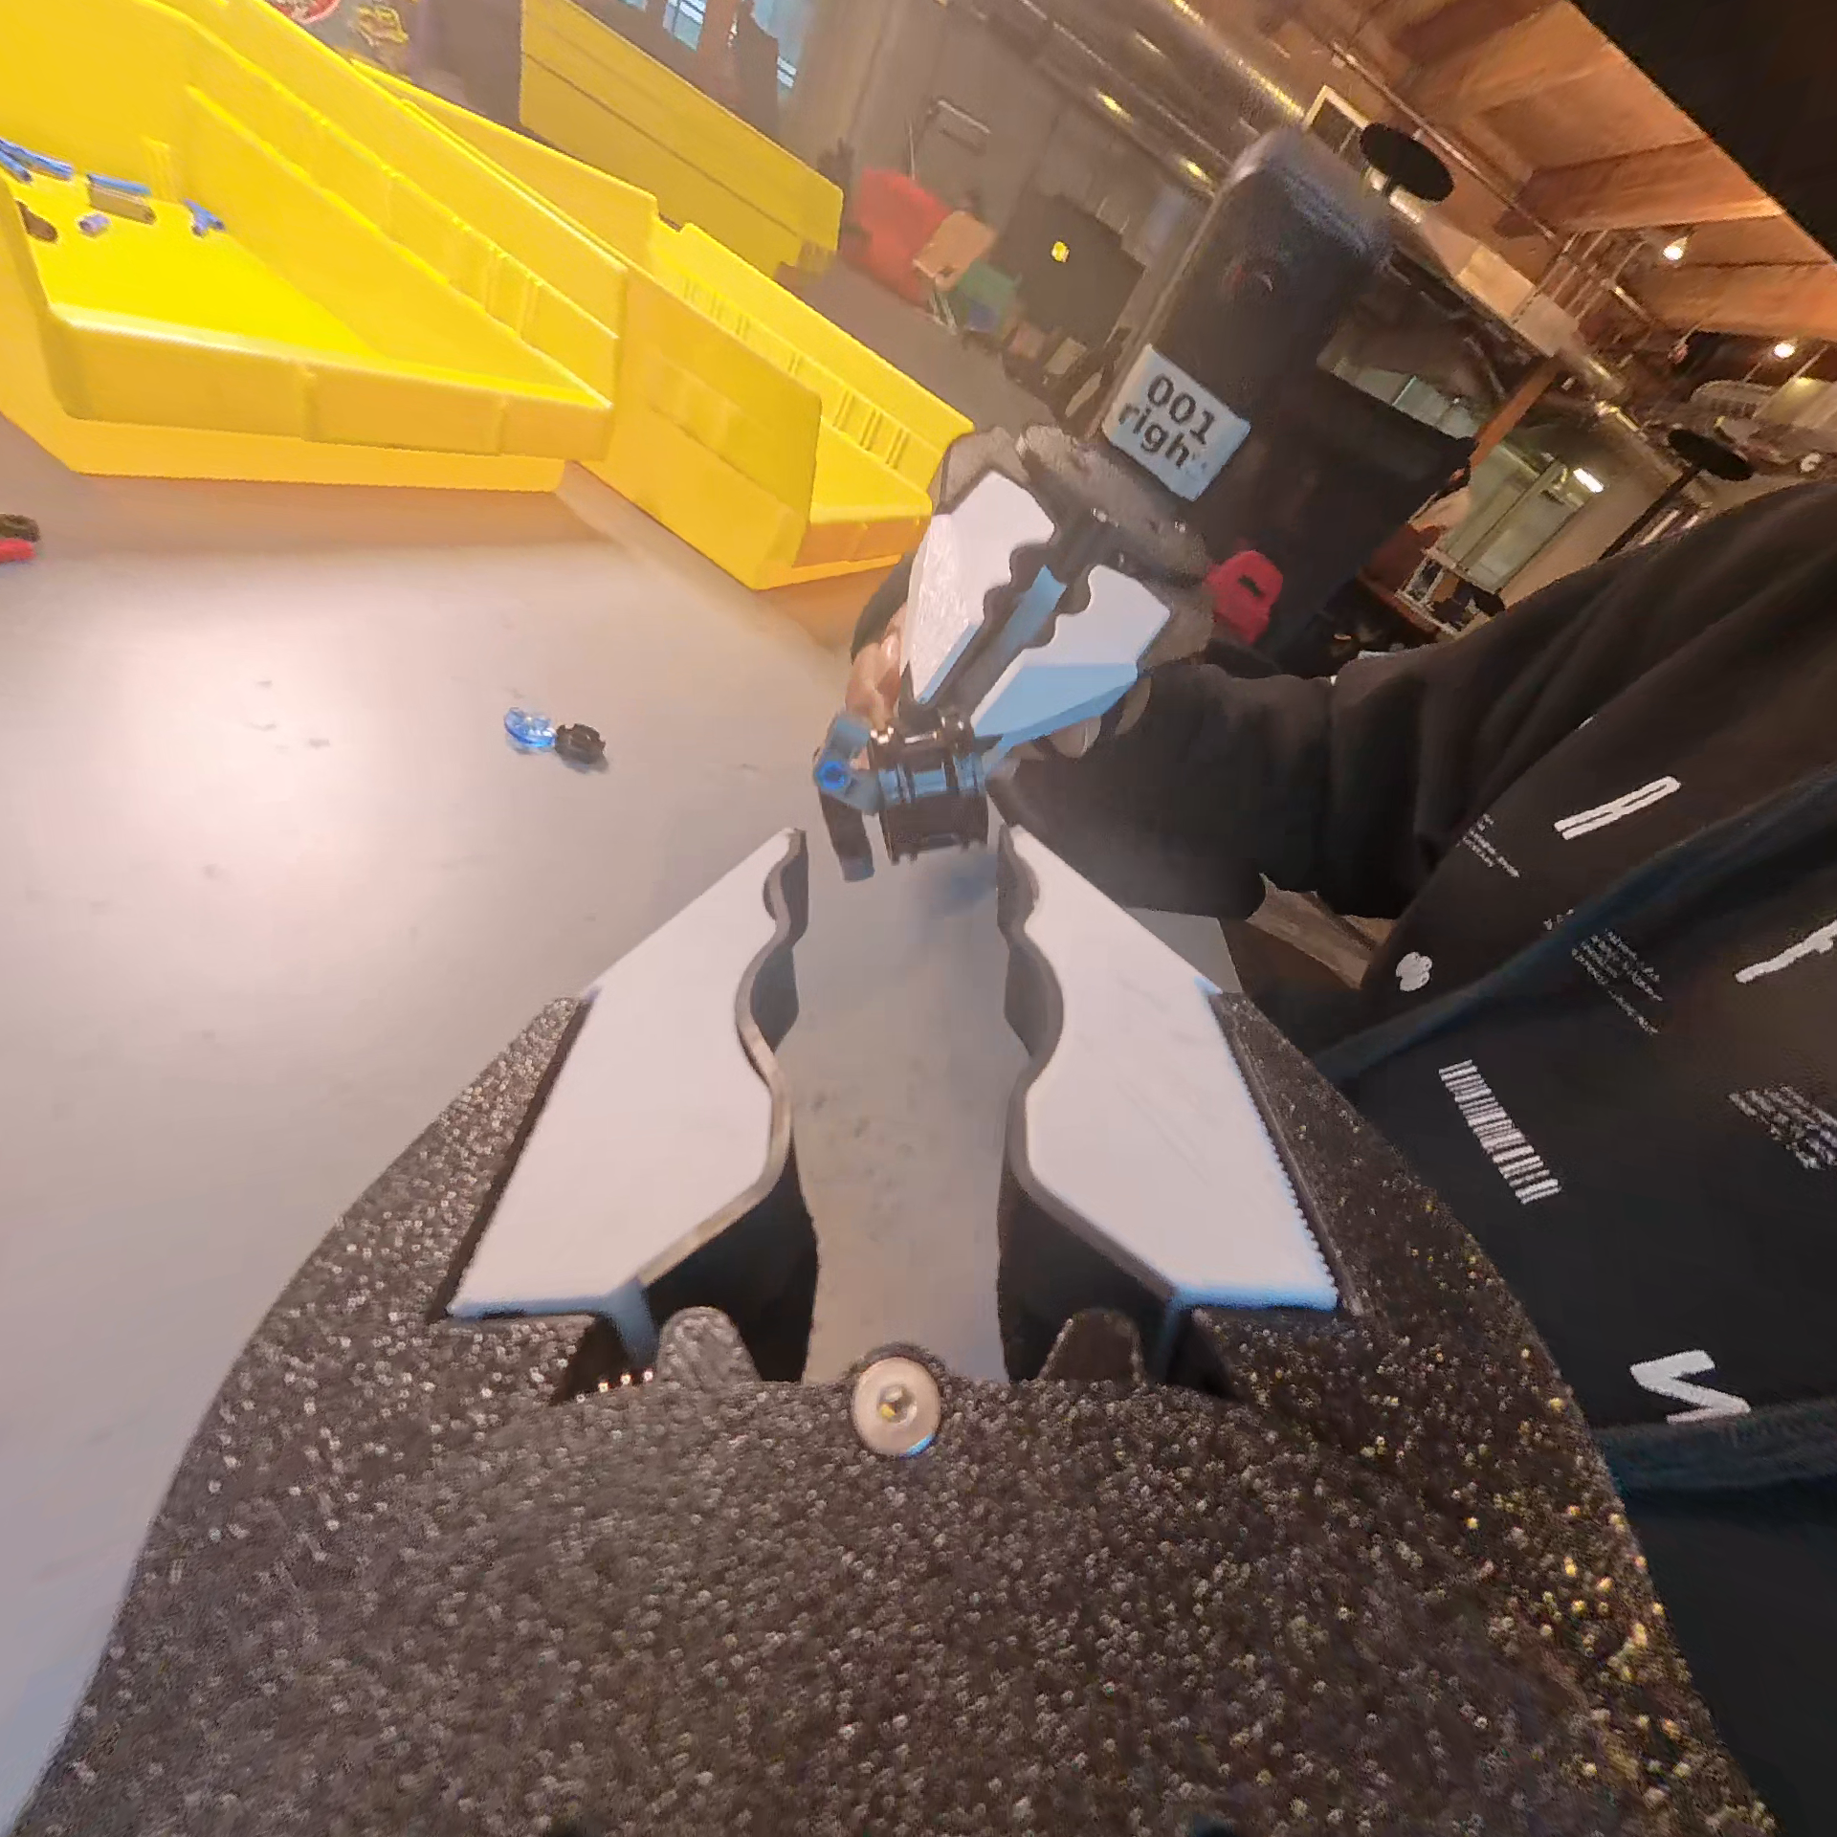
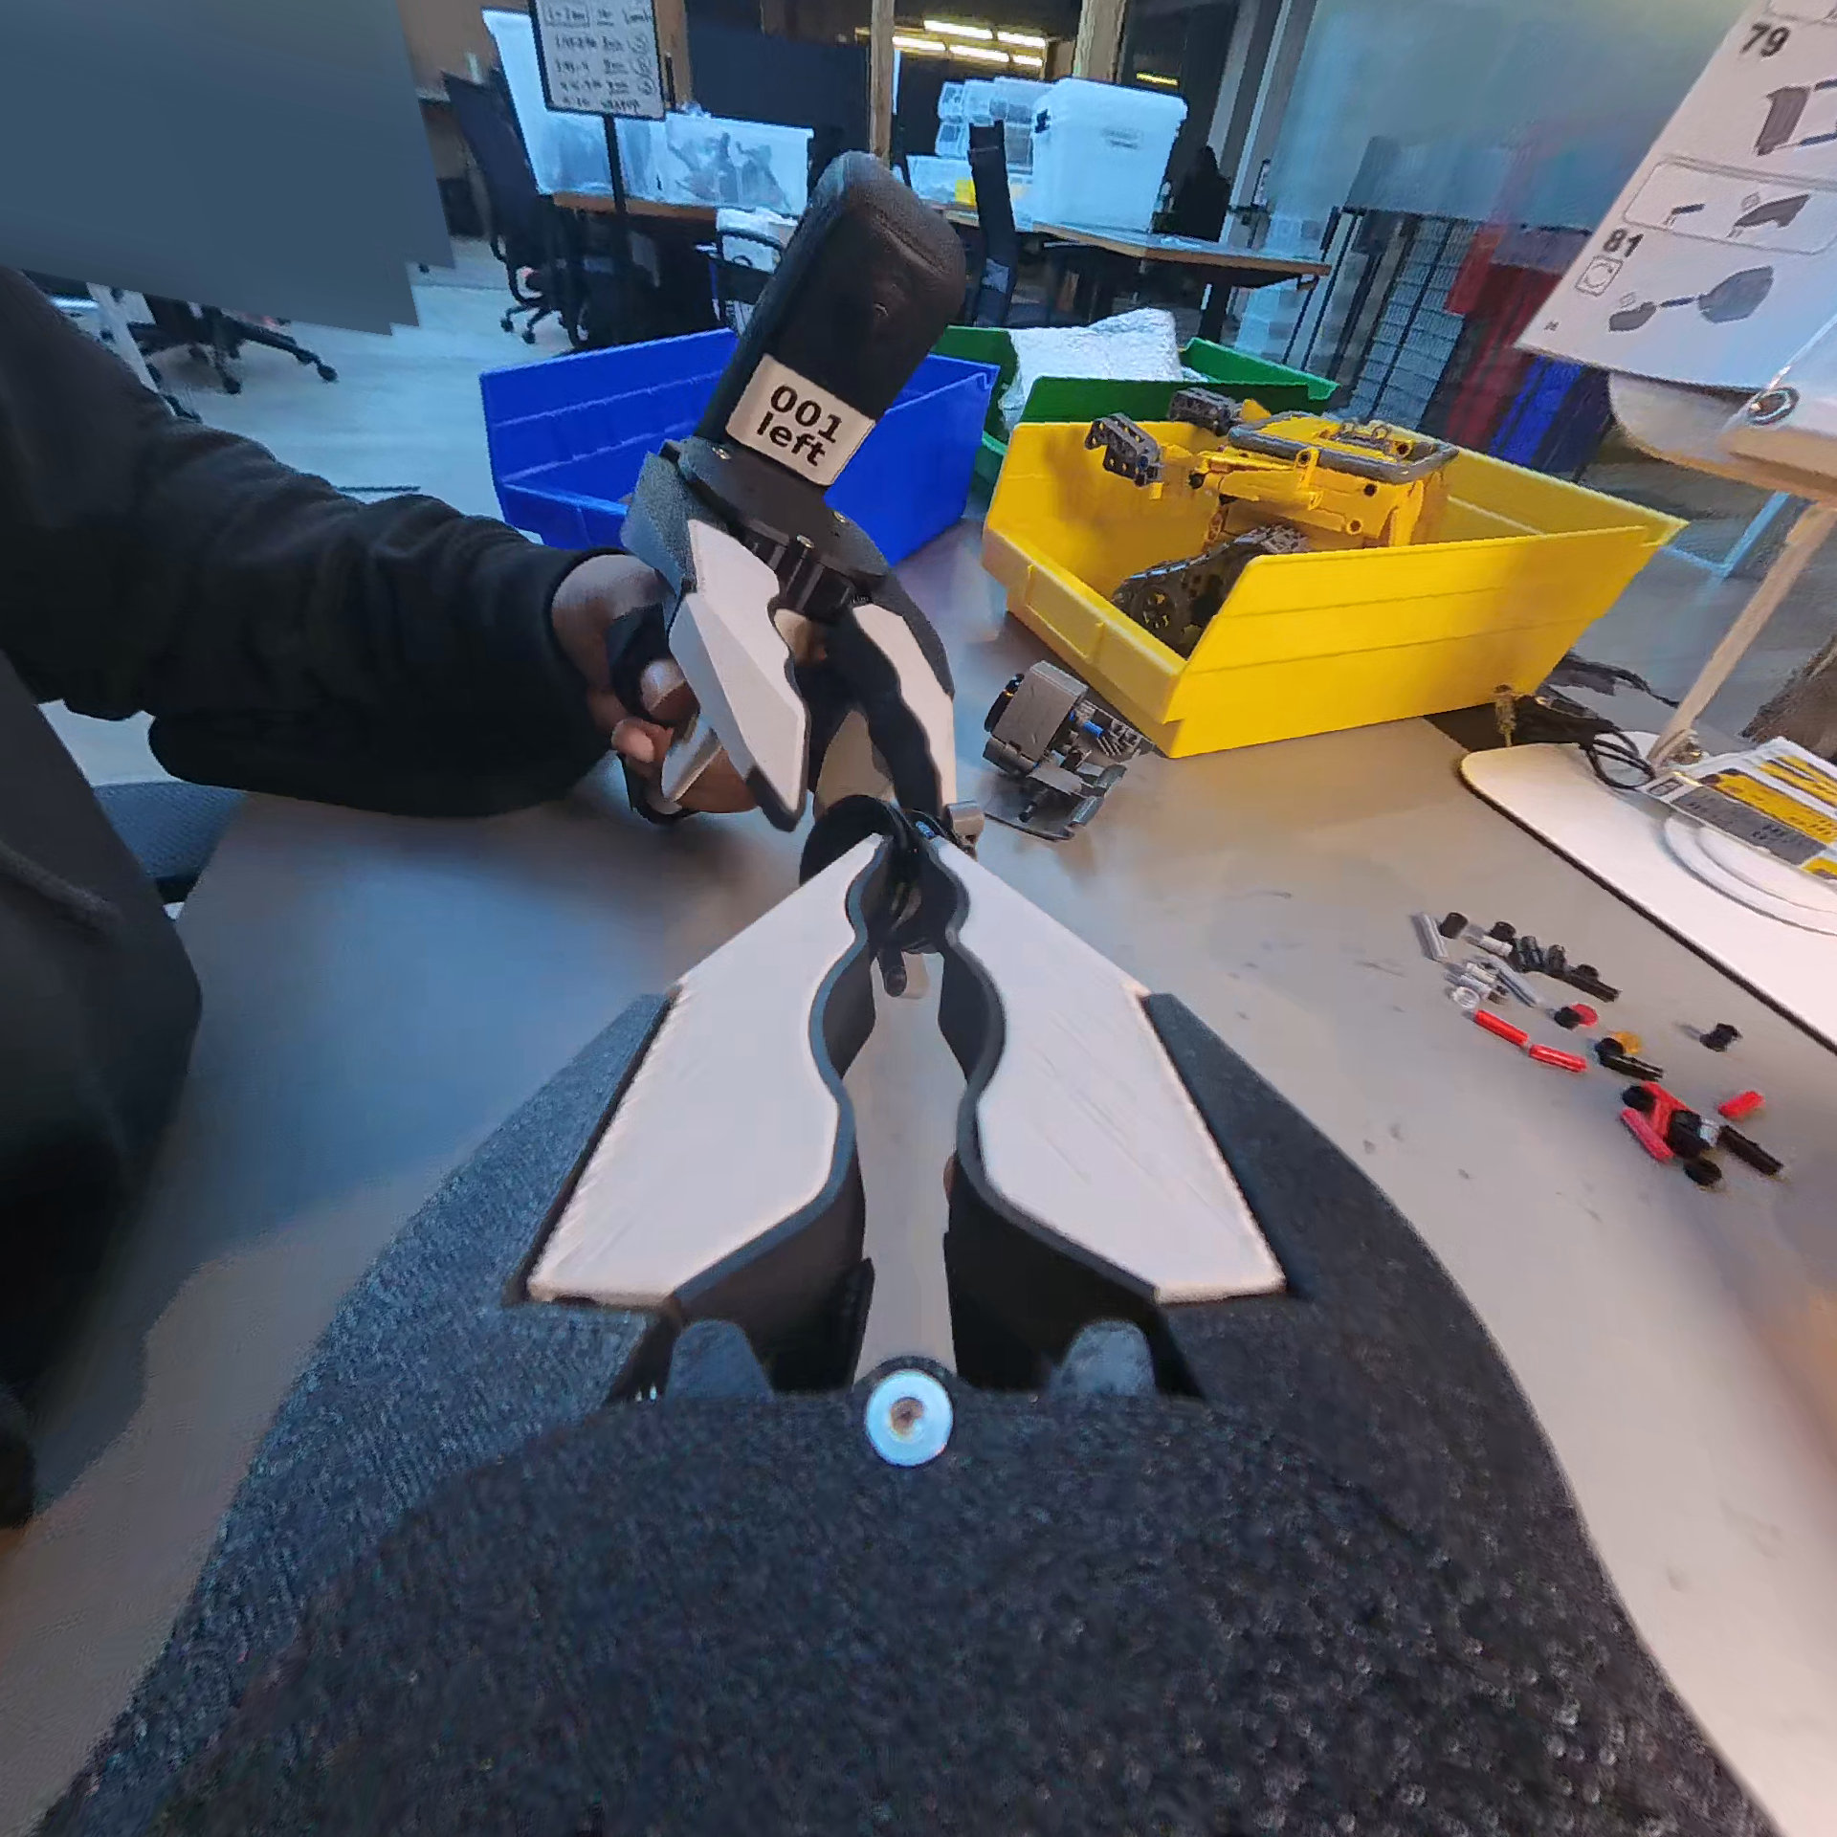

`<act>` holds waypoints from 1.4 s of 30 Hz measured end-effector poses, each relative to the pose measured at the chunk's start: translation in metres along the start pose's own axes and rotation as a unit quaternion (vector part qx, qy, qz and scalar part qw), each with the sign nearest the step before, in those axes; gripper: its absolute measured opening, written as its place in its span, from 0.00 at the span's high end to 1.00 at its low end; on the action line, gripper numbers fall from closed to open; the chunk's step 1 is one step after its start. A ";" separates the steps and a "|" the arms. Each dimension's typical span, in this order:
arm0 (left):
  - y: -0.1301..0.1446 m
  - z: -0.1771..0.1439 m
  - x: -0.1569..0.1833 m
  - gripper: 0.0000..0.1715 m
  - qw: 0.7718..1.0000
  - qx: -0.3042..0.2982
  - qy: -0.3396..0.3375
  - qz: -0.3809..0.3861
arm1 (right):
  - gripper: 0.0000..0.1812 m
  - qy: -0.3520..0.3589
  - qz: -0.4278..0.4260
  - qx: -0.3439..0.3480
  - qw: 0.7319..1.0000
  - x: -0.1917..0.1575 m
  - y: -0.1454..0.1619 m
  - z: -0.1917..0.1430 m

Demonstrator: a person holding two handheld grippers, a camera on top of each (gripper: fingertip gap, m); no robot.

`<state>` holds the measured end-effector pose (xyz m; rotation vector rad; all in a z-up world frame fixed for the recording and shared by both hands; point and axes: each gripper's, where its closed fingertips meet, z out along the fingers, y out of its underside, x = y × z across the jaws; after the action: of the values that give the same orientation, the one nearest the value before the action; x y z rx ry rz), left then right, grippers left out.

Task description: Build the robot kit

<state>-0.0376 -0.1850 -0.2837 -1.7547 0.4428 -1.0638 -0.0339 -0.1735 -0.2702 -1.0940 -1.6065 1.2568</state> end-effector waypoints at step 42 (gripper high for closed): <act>0.001 0.003 0.010 0.88 0.989 -0.021 -0.046 0.142 | 0.89 -0.068 0.067 0.010 0.995 -0.011 0.005 0.006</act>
<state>-0.0294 -0.1905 -0.2809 -1.7102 0.6393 -0.7734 -0.0356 -0.1852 -0.2771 -1.1402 -1.6381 1.4605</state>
